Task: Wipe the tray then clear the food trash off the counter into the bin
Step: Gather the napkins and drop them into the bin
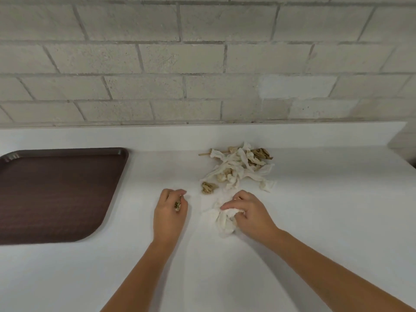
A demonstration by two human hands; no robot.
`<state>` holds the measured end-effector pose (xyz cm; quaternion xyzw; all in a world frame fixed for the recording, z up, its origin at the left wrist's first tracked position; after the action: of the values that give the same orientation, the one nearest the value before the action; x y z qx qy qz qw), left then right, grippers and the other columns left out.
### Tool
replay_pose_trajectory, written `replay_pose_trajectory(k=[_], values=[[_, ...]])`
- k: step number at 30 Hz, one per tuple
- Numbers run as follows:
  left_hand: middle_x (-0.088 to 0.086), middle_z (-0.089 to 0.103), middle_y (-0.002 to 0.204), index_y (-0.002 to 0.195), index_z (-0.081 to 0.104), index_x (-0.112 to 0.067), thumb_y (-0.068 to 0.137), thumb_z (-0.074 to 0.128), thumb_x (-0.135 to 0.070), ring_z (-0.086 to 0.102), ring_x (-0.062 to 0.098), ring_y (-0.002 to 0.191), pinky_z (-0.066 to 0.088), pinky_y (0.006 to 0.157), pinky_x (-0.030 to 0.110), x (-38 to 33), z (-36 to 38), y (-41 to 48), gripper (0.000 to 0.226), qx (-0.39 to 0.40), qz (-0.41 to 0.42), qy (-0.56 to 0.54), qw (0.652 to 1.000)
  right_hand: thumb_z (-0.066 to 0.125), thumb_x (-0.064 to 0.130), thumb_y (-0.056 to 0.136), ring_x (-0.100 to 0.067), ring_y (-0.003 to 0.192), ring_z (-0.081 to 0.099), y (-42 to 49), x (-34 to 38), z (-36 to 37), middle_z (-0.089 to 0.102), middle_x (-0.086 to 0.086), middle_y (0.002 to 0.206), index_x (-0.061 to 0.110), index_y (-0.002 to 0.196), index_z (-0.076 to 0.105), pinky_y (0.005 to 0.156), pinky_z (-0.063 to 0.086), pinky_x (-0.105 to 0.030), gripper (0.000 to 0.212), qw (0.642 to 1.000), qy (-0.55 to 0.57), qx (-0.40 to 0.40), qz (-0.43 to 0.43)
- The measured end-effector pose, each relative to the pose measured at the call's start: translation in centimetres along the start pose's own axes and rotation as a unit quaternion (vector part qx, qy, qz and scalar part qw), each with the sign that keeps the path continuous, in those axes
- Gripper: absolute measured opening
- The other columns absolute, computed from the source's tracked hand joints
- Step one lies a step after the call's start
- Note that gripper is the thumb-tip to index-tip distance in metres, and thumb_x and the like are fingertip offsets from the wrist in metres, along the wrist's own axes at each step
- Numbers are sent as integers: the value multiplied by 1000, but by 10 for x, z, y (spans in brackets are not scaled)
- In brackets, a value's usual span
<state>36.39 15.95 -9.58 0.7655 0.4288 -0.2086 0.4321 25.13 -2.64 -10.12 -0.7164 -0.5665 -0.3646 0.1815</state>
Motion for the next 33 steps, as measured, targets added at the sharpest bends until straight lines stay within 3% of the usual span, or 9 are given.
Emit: replay_pose_trajectory(k=[4,7,9,13,16,22,28,31,33], values=[[0,58,88,92,70,-8,82,59,-4,53,4,77,40,67,6,-20,1,-29,16,13,6,-29,999,44,39,81,-22,82,54,-23,13,14,54,-2,93,21,101,70,72,47,-36,38,979,-187,-16,-80],[1,59,88,92,69,-7,81,64,5,54,4,78,40,69,3,-29,3,-42,17,31,1,-38,999,45,69,73,-23,91,54,-22,16,24,54,-4,116,17,99,65,75,48,-37,61,963,-265,-1,-52],[1,60,88,91,70,-8,81,63,5,55,4,79,39,70,2,-33,-1,-48,17,31,-7,-44,999,45,65,78,-26,87,57,-19,18,29,55,-8,120,12,97,64,68,50,-35,60,957,-281,12,-66],[0,61,88,89,70,-11,82,62,4,55,-3,85,38,70,0,-38,-9,-55,19,30,-38,-59,997,62,31,86,-29,78,59,-21,19,24,59,-12,98,5,97,62,61,40,-31,28,965,-248,25,-80],[-1,63,89,88,69,-15,83,60,2,55,-10,84,37,71,-1,-44,-8,-60,20,54,-68,-79,993,62,23,85,-31,76,59,-39,13,13,58,-12,93,5,97,59,59,33,-29,22,964,-251,25,-79],[-5,67,94,89,70,-16,86,61,-6,58,-12,80,39,68,-1,-86,23,-87,14,116,-147,-178,966,55,31,89,-19,77,51,-99,-16,-40,57,-2,93,14,95,54,63,28,-26,18,979,-199,51,-6],[-8,72,81,80,73,-16,85,68,-20,63,-2,74,45,67,7,-203,98,-155,8,241,-186,-286,909,59,37,82,-9,66,49,-211,-56,-146,53,9,73,21,79,50,62,37,-24,18,994,-62,-31,87],[-9,72,73,77,74,-15,85,67,-25,62,-2,66,44,58,8,-273,135,-204,15,308,-190,-316,877,51,54,75,-8,67,51,-272,-74,-197,56,10,71,19,80,55,60,37,-21,35,990,-27,-93,100],[-11,68,61,76,74,-15,87,65,-28,57,-2,54,41,50,10,-319,160,-244,19,365,-184,-317,856,54,53,77,-8,67,52,-320,-92,-229,57,9,70,18,80,56,59,37,-19,36,985,-22,-128,114]])
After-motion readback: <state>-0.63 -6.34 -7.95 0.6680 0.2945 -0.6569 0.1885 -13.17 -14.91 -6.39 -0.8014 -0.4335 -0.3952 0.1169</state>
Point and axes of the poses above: each hand's wrist, its own y-axis towards the middle knuckle, its own z-axis out of the palm, x = y × z, the point moved 9 cm from there along y, towards the middle knuckle
